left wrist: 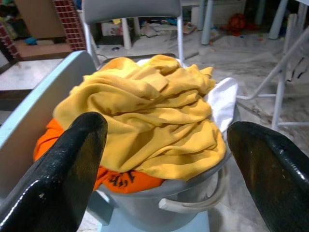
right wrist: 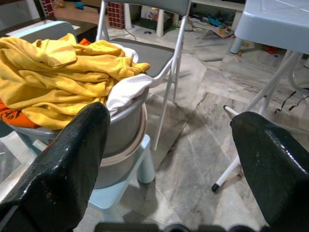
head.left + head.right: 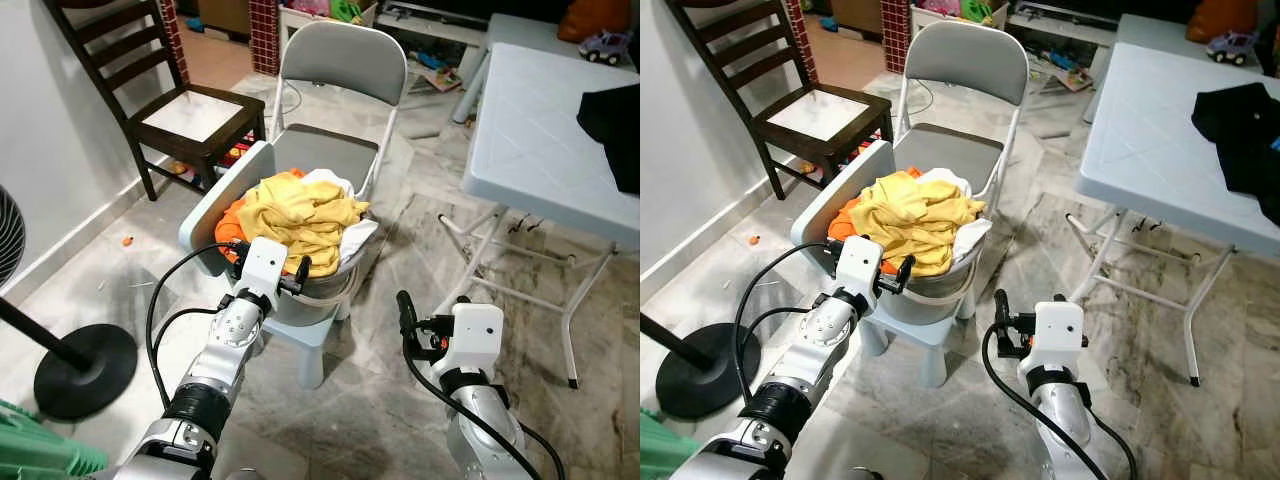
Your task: Hang hanger
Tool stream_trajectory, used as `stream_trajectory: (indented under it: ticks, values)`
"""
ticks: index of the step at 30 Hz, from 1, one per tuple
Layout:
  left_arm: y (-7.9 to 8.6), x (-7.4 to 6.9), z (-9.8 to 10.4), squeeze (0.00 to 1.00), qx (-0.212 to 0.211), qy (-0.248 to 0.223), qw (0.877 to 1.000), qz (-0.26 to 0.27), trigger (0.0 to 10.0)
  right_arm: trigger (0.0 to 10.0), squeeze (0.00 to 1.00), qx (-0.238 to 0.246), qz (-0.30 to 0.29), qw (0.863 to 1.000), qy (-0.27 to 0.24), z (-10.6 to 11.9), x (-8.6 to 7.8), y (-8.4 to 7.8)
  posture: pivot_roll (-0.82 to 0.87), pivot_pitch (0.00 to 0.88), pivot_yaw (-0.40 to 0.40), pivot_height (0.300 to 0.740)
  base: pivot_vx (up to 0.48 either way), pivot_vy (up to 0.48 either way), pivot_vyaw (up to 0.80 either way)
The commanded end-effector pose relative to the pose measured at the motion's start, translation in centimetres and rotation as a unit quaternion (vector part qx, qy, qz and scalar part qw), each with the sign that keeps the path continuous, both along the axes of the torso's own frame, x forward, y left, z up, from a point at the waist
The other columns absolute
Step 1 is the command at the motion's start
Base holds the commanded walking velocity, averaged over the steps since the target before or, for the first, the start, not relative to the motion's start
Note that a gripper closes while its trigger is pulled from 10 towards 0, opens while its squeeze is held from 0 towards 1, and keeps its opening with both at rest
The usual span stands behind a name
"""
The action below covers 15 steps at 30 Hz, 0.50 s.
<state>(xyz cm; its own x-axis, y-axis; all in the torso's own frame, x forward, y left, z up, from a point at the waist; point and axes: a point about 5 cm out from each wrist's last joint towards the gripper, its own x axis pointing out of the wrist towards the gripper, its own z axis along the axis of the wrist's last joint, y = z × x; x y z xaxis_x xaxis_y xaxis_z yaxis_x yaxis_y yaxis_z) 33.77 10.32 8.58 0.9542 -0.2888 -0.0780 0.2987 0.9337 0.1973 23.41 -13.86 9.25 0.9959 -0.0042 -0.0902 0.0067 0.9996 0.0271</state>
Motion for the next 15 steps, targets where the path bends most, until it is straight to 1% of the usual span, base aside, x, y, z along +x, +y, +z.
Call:
stream_trajectory:
  ticks: [1, 11, 13, 15]
  values:
    - [-0.24, 0.06, 0.29, 0.00, -0.004, -0.005, 1.000, -0.008, 10.0, 10.0, 0.00, -0.002, -0.009, 1.000, -0.003, 0.12, -0.26, -0.51, 0.07, 0.105, -0.064, 0.740, 0.000, 0.000, 0.00]
    - [-0.26, -0.10, 0.21, 0.00, -0.008, -0.004, 1.000, -0.019, 10.0, 10.0, 0.00, -0.003, -0.007, 1.000, -0.010, 0.23, -0.18, -0.46, 0.08, 0.106, -0.066, 0.740, 0.000, 0.000, 0.00]
    - [-0.25, -0.15, 0.19, 0.00, -0.009, -0.004, 1.000, -0.019, 10.0, 10.0, 0.00, -0.003, -0.006, 1.000, -0.012, 0.28, -0.17, -0.41, 0.08, 0.106, -0.066, 0.740, 0.240, 0.000, 0.00]
    - [-0.25, -0.19, 0.17, 0.00, -0.008, -0.004, 1.000, -0.019, 10.0, 10.0, 0.00, -0.004, -0.005, 1.000, -0.013, 0.30, -0.18, -0.36, 0.08, 0.108, -0.069, 0.740, 0.000, 0.000, 0.54]
